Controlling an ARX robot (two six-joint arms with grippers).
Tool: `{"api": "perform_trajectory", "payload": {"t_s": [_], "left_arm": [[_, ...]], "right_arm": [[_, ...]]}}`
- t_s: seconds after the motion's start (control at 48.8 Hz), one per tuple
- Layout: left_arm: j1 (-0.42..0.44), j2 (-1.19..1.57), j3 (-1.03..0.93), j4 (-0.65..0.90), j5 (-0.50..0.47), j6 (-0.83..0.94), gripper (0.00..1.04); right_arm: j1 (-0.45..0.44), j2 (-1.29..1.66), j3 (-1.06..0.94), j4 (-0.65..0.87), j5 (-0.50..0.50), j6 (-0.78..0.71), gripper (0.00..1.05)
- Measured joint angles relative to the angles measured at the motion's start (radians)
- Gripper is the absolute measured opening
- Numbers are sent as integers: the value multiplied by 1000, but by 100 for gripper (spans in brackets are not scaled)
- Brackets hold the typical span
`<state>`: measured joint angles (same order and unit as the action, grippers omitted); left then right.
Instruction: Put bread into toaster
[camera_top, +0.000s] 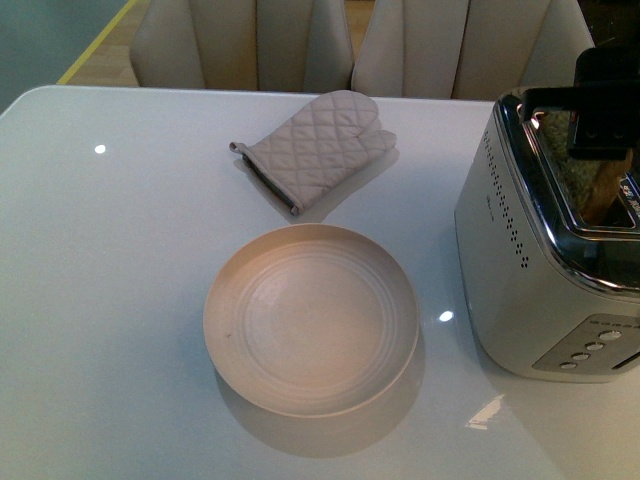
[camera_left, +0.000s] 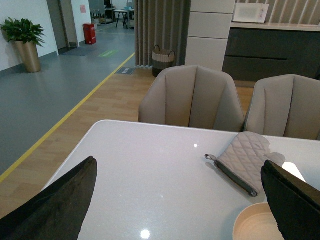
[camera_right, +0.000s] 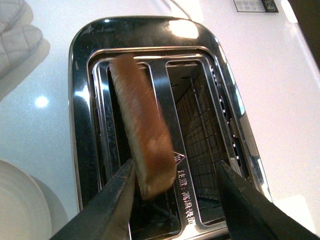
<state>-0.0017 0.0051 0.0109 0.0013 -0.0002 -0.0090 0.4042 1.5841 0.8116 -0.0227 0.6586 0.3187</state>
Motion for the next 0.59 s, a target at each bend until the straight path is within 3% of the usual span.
{"api": "perform_trajectory", "payload": {"t_s": [0.143,0.246,0.41,0.594], "left_arm": [[0,0,0,0,0,0,98],[0,0,0,0,0,0,98],[0,0,0,0,0,0,98],[0,0,0,0,0,0,98]], "right_arm": [[-19,-210,-95,78,14,0,84],[-19,-377,-161,150,27,-42,97],[-100,-545,-386,620,-342,-231,71],[-175,-636,-535,676,-436,-293,41]]}}
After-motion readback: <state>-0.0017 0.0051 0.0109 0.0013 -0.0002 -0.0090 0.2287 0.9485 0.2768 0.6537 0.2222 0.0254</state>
